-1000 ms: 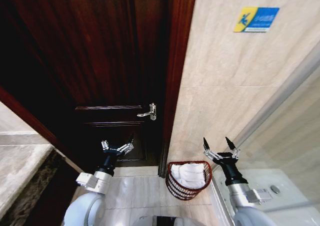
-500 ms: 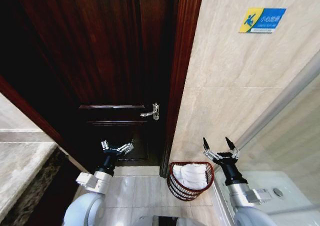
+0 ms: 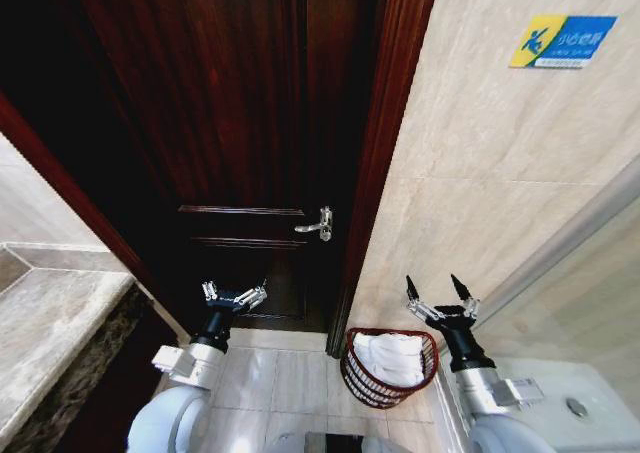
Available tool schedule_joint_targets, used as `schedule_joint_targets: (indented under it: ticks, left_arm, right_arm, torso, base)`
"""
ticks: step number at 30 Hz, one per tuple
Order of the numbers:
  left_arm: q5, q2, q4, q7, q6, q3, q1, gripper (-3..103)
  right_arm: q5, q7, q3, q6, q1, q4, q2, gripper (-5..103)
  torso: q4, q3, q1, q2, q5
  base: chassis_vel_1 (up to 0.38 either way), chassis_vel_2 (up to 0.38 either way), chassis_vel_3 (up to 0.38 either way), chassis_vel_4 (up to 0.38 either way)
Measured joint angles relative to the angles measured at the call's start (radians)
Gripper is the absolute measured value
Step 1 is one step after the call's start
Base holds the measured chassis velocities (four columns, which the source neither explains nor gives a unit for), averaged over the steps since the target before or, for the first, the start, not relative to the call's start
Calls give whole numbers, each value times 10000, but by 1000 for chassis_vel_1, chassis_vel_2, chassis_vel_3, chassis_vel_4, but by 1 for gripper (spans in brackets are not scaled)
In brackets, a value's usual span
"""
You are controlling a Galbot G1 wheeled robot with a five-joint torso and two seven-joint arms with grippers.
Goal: Discard the used towel into the hamper.
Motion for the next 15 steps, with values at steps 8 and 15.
schedule_joint_targets:
  ticks: [8,15]
  left_arm:
    - [0,1,0,0,0,0,0,100]
    - [0,0,0,1,0,1,0,100]
  right_arm:
    - [0,0,-1,0,0,0,0,100]
    - [0,0,0,0,0,1,0,100]
  torso:
    - [0,0,0,0,0]
    - [1,0,1,0,4]
  base:
    - [-48,-50,50,43]
    - [-153,-147,166,150]
